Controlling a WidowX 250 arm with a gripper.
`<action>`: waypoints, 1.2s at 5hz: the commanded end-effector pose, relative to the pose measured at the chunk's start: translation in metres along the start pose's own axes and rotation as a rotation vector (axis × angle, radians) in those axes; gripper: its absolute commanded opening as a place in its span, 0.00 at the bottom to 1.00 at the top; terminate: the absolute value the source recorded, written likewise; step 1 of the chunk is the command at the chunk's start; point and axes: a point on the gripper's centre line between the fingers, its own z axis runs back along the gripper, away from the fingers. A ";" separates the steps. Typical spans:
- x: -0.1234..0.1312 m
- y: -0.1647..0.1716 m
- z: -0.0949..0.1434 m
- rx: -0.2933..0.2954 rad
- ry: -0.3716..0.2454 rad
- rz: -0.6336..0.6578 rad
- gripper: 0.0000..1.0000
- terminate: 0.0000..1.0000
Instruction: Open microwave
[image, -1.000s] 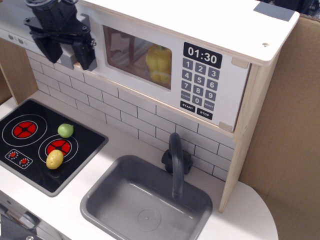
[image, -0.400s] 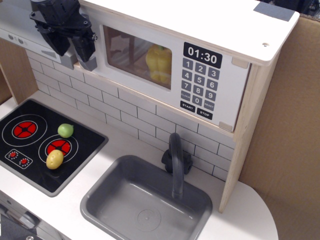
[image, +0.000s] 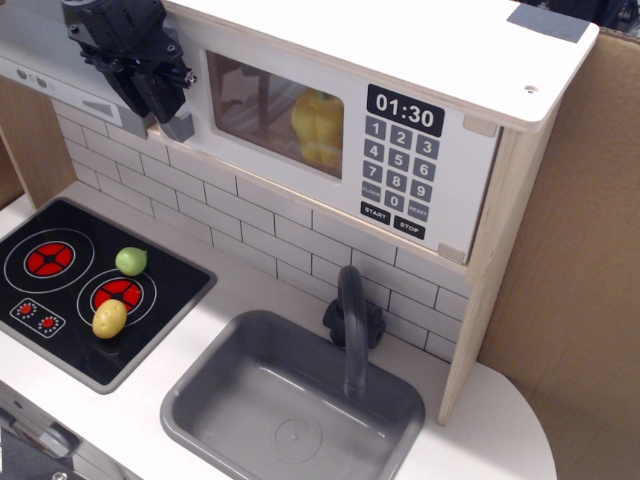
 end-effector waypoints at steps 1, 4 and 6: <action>0.004 0.007 0.018 0.042 -0.095 -0.007 0.00 0.00; -0.061 -0.010 0.044 0.011 -0.083 -0.068 0.00 0.00; -0.097 -0.035 0.072 -0.056 0.100 0.040 1.00 0.00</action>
